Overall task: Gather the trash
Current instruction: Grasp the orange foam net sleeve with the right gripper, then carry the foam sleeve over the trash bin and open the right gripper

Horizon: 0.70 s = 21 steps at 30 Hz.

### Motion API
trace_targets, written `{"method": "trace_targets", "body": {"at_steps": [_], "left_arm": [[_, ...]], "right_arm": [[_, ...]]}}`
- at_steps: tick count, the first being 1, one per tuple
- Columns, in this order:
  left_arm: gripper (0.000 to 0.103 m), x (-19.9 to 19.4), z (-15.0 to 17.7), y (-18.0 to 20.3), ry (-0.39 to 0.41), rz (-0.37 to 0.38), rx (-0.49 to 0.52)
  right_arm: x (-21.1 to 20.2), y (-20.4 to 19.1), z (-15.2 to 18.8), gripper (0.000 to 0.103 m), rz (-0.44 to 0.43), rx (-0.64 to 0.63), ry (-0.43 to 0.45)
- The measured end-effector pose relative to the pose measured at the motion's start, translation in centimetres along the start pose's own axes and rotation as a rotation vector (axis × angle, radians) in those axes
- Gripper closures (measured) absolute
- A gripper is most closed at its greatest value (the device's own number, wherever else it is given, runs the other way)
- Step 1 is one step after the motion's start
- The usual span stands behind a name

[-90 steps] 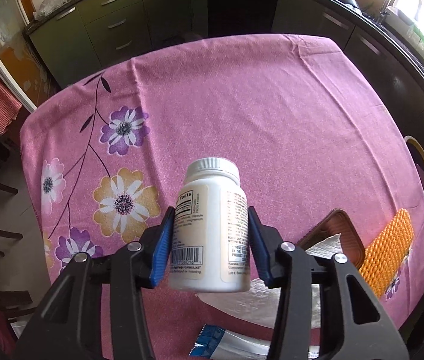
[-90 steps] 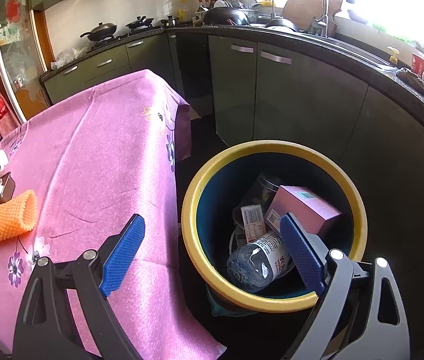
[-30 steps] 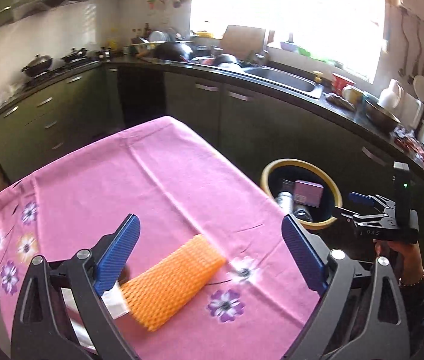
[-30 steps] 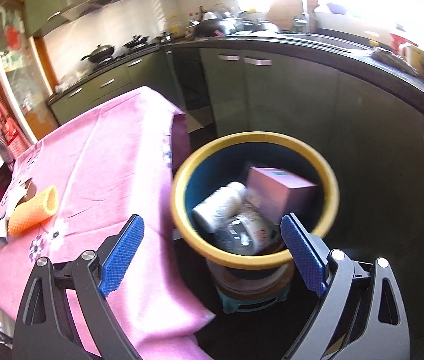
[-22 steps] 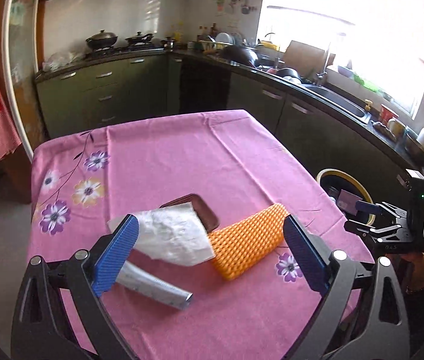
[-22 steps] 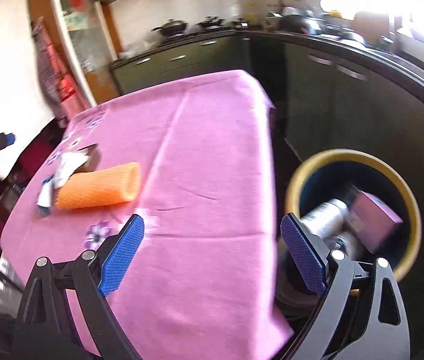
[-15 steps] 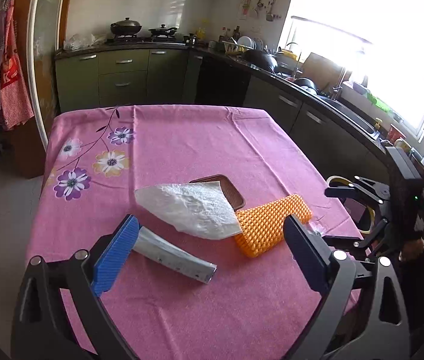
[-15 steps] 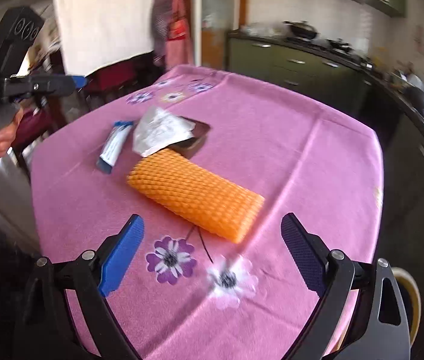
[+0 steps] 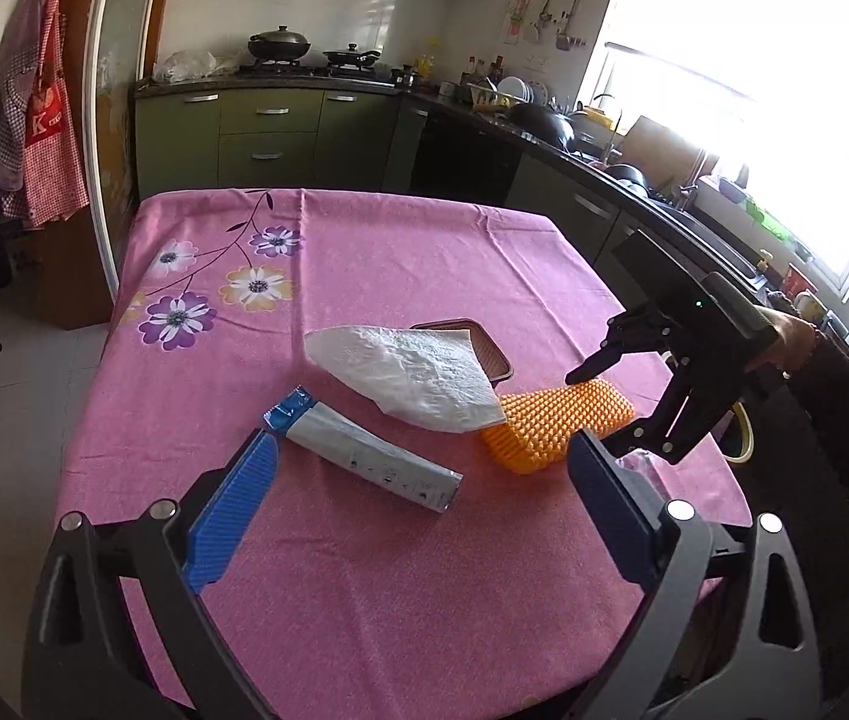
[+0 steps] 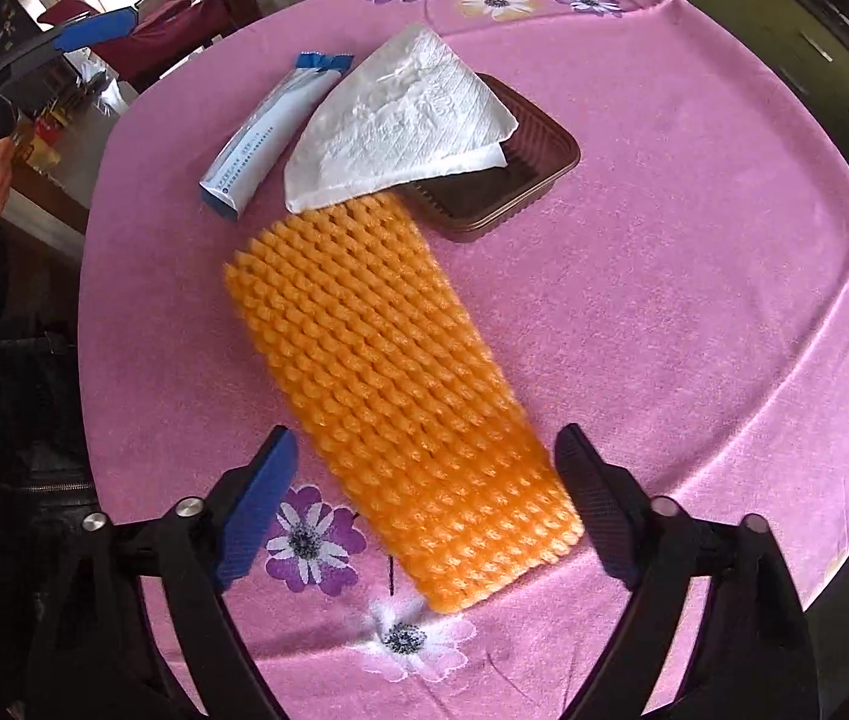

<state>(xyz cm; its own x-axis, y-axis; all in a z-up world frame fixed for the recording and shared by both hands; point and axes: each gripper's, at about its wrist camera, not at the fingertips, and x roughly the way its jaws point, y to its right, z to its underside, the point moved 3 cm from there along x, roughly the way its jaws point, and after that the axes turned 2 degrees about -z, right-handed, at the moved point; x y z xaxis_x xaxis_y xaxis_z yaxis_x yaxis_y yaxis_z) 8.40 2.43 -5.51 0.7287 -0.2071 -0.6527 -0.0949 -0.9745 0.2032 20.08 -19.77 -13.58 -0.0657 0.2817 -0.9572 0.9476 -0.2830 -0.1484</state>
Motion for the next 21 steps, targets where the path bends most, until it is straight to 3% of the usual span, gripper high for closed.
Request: {"method": "trace_targets", "body": {"at_steps": [9,17,21], "left_arm": [[0.011,0.7,0.5,0.1,-0.016,0.013,0.0],[0.011,0.9,0.6,0.8,-0.024,0.02,0.016],[0.011,0.8,0.5,1.5,-0.019,0.033,0.03]], "right_arm": [[-3.2,-2.0,2.9,0.085,0.012,0.074,0.115],[-6.1,-5.0,8.2,0.087,0.041,0.292,0.328],[-10.6,-3.4,13.8,0.087,0.147,0.513,0.456]]}}
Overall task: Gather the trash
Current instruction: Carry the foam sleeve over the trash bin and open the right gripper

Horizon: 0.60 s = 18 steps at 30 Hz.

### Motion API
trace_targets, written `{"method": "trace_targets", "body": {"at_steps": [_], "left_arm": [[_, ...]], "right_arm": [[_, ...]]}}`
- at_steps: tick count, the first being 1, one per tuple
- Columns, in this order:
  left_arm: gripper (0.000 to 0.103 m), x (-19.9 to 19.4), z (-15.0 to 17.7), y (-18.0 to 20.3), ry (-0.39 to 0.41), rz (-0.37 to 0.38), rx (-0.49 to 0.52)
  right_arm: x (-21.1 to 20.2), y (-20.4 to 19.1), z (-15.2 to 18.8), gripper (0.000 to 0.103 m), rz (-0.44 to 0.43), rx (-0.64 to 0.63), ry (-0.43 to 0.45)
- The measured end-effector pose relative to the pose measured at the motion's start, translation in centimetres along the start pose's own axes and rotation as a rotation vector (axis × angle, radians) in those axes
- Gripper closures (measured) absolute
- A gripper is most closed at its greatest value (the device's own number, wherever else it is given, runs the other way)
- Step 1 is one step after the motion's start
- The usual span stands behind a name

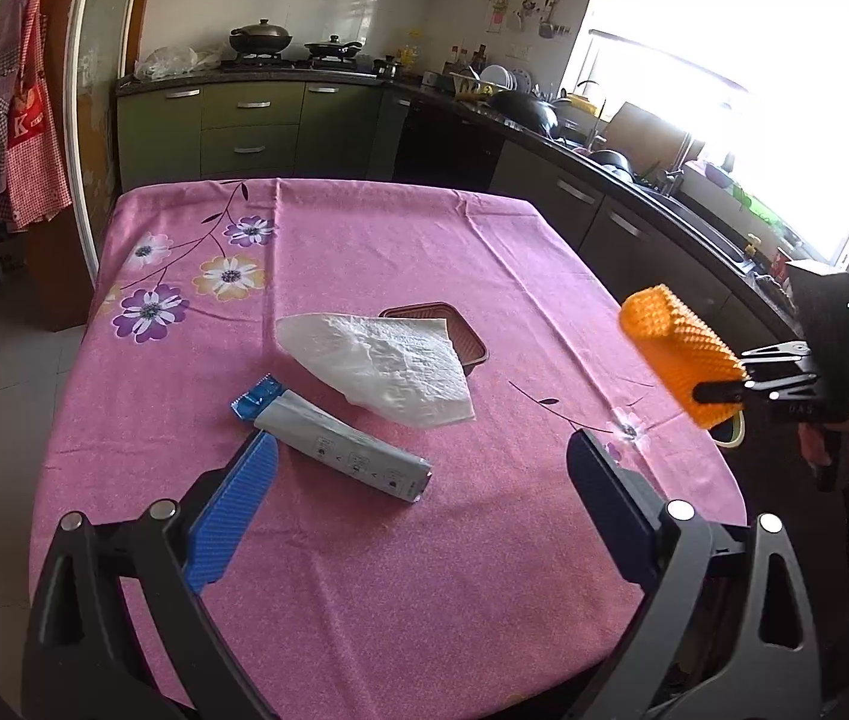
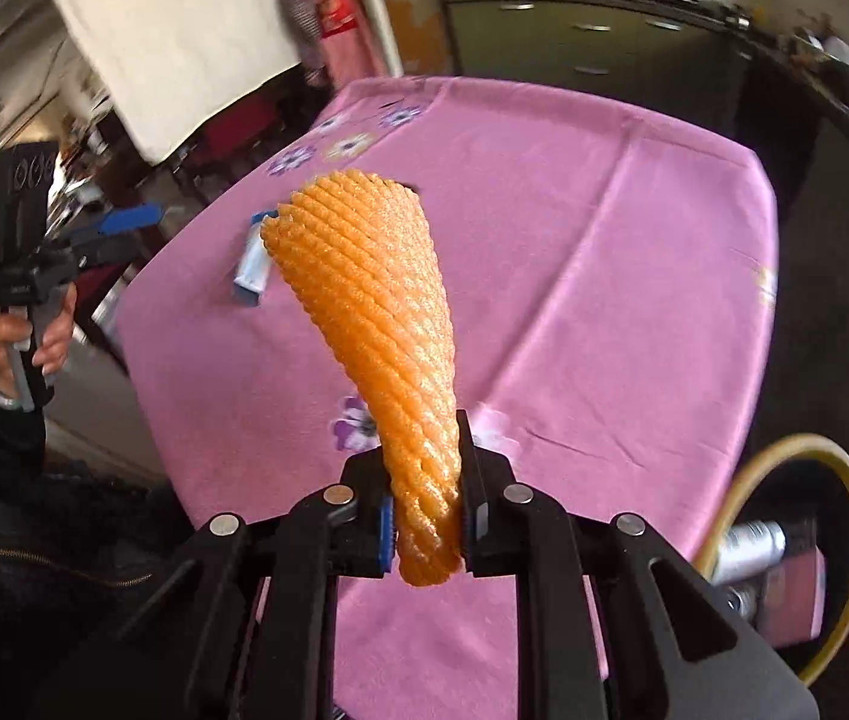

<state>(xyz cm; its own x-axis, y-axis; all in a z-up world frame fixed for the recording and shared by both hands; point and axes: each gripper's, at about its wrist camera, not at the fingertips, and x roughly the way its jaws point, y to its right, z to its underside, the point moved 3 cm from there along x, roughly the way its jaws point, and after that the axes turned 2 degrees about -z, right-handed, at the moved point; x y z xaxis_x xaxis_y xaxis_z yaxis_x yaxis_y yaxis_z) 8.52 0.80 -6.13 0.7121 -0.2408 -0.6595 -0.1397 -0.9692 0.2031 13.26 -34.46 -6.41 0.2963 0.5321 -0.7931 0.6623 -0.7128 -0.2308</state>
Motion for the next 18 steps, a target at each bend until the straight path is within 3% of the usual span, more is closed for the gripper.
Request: {"method": "trace_targets", "body": {"at_steps": [4,6,9,14,16,18], "left_arm": [[0.011,0.1,0.0,0.7,-0.001,0.011,0.017],[0.011,0.3,0.0,1.0,-0.004,0.015,0.022],[0.011,0.4,0.1,1.4,-0.012,0.015,0.032],[0.011,0.6,0.0,1.8,-0.022,-0.001,0.046],[0.011,0.7,0.0,2.0,-0.026,-0.003,0.051],[0.011,0.8,0.0,2.2,-0.03,-0.009,0.062]], "right_arm": [[-4.2,6.6,2.8,0.086,0.235,0.176,0.022],[-5.3,9.9,4.7,0.086,0.424,0.201,-0.019],[-5.3,13.8,7.6,0.086,0.59,0.251,-0.106],[-2.7,16.4,10.1,0.078,0.63,0.276,-0.203],[-2.3,17.3,10.5,0.054,0.652,0.29,-0.196],[-2.7,17.7,10.5,0.042,0.645,0.317,-0.16]]}}
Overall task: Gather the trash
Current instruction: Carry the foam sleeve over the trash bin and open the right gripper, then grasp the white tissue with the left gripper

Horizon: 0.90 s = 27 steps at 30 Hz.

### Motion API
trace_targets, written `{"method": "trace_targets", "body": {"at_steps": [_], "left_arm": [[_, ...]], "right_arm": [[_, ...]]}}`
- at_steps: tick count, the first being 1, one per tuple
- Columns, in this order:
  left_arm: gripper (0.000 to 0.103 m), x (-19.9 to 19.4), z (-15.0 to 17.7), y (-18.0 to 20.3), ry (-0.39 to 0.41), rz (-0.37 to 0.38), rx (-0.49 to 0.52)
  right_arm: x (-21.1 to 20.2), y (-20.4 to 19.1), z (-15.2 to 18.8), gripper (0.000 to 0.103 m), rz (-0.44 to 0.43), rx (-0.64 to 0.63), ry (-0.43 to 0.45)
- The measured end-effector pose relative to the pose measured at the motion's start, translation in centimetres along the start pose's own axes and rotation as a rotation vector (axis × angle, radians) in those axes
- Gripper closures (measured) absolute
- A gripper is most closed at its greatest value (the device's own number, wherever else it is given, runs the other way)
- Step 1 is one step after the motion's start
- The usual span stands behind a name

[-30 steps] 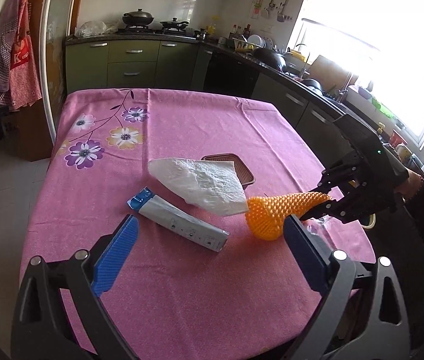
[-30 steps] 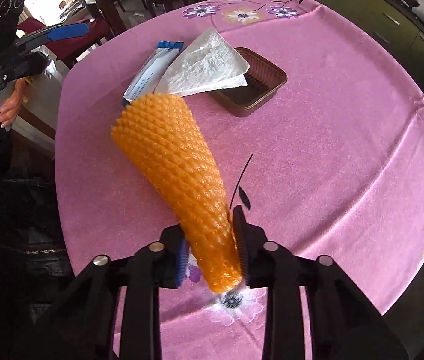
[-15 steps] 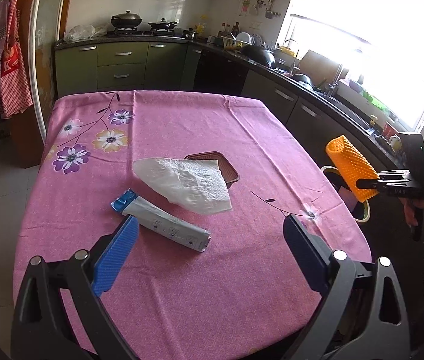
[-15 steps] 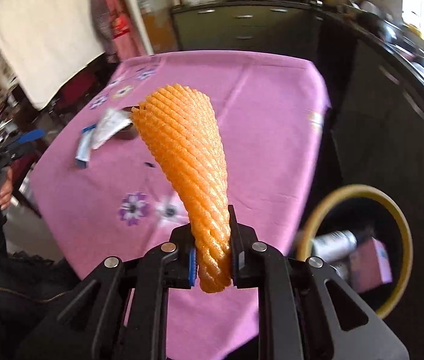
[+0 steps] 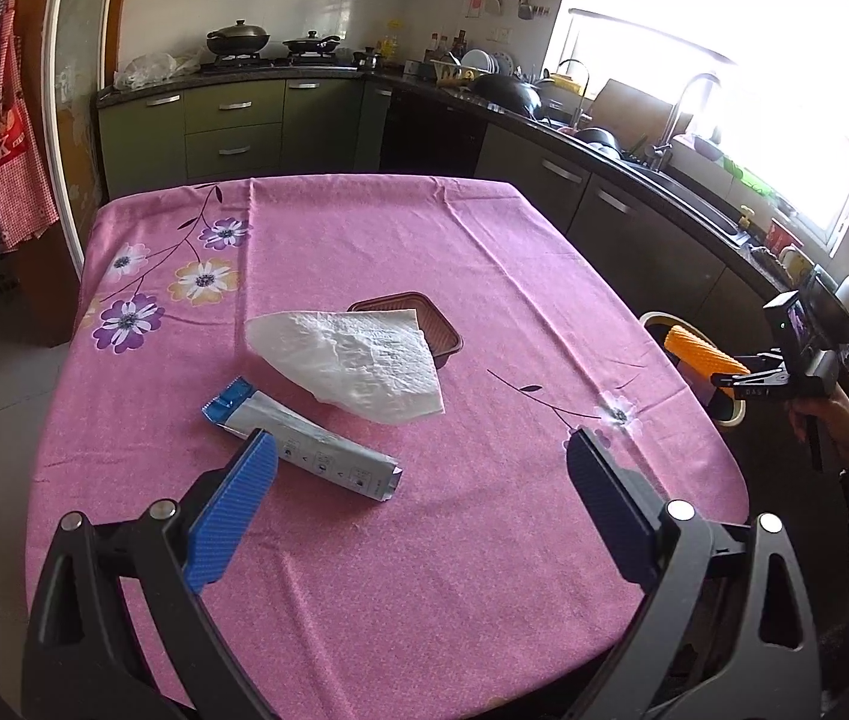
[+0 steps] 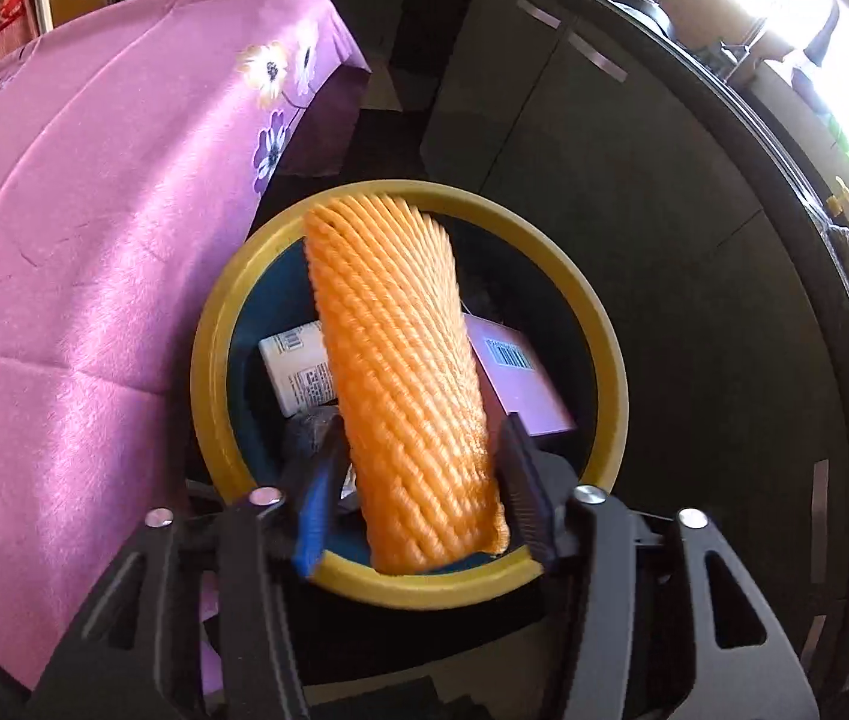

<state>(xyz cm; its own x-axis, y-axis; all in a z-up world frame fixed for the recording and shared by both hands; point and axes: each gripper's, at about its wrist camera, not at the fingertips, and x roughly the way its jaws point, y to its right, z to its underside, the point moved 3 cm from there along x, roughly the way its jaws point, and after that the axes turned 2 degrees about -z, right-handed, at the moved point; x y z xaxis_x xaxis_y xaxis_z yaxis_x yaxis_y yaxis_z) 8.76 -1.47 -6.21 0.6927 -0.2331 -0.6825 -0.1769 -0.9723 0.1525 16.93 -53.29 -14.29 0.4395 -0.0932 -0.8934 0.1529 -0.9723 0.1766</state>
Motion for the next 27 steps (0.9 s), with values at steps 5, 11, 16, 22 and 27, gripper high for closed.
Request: {"method": "trace_targets", "body": {"at_steps": [5,11,16,22,27], "left_arm": [[0.011,0.6,0.0,0.2,-0.014,-0.001,0.01],[0.011,1.8,0.3,0.1,-0.045,-0.01,0.017],[0.01,3.3,-0.1,-0.4,-0.063,-0.053,0.042],[0.007,7.1,-1.5,-0.2,-0.103,-0.073,0.08],[0.007,10.2,-2.6,-0.5,-0.133,-0.155,0.136]], "right_arm": [[-2.2,-0.9,-0.4,0.035,-0.026,0.034,0.072],[-5.6,-2.2,0.3,0.033,-0.084,0.086,0.169],[-7.2,-4.5,0.5,0.03,-0.146,0.076,0.213],[-6.8,-6.7,0.3,0.029,-0.191,0.042,0.215],[-5.4,-7.8,0.2,0.029,-0.22,0.029,0.196]]}}
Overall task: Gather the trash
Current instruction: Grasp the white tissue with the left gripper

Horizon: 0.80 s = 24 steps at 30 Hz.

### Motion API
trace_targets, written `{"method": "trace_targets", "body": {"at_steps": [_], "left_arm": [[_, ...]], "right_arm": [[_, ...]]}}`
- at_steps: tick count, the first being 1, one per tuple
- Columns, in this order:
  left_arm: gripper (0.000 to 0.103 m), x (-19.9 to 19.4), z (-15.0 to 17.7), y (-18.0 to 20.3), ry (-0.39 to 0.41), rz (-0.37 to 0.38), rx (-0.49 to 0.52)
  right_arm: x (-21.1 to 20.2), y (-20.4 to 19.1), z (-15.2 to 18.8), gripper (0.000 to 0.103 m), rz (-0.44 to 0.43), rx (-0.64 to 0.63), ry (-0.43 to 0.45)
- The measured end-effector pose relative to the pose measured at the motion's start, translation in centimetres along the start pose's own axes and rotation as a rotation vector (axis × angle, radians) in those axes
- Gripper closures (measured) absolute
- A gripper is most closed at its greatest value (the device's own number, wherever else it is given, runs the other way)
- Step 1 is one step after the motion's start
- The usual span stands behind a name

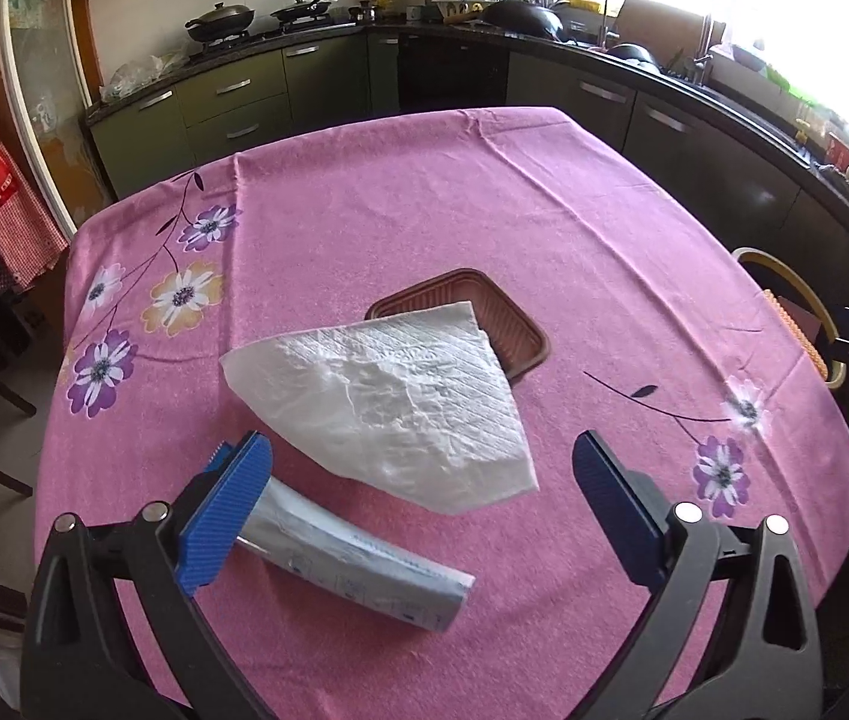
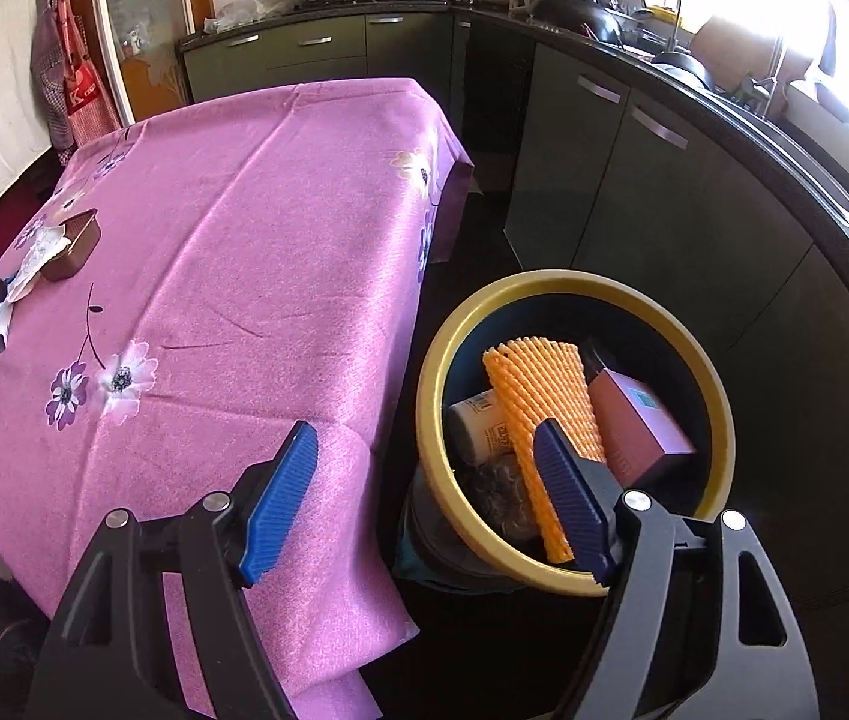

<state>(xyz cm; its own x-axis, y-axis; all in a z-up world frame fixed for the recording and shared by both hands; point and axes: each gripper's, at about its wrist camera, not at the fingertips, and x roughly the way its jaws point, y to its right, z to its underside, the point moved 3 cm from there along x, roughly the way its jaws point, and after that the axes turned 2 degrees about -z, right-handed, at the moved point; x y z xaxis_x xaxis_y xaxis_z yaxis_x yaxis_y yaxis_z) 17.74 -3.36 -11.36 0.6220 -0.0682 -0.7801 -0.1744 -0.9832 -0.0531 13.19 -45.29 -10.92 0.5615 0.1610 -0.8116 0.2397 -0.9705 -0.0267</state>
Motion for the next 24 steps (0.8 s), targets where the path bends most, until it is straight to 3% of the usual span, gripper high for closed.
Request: {"method": "trace_targets", "body": {"at_steps": [7,12,14,24], "left_arm": [[0.012,2.7,-0.5,-1.3,-0.071,-0.05,0.014],[0.043,2.8,0.0,-1.7,-0.11,-0.026,0.003],[0.047,2.6,0.1,-1.9,-0.11,-0.019,-0.006],[0.096,-0.5,-0.2,-2.5,-0.041,0.006,-0.014]], "right_arm": [[1.5,-0.1,0.4,0.029,-0.031,0.006,-0.021],[1.7,-0.1,0.3,0.029,-0.038,0.007,-0.019],[1.7,-0.1,0.2,0.029,-0.042,0.006,-0.018],[1.5,-0.8,0.1,0.029,-0.052,-0.005,-0.012]]}}
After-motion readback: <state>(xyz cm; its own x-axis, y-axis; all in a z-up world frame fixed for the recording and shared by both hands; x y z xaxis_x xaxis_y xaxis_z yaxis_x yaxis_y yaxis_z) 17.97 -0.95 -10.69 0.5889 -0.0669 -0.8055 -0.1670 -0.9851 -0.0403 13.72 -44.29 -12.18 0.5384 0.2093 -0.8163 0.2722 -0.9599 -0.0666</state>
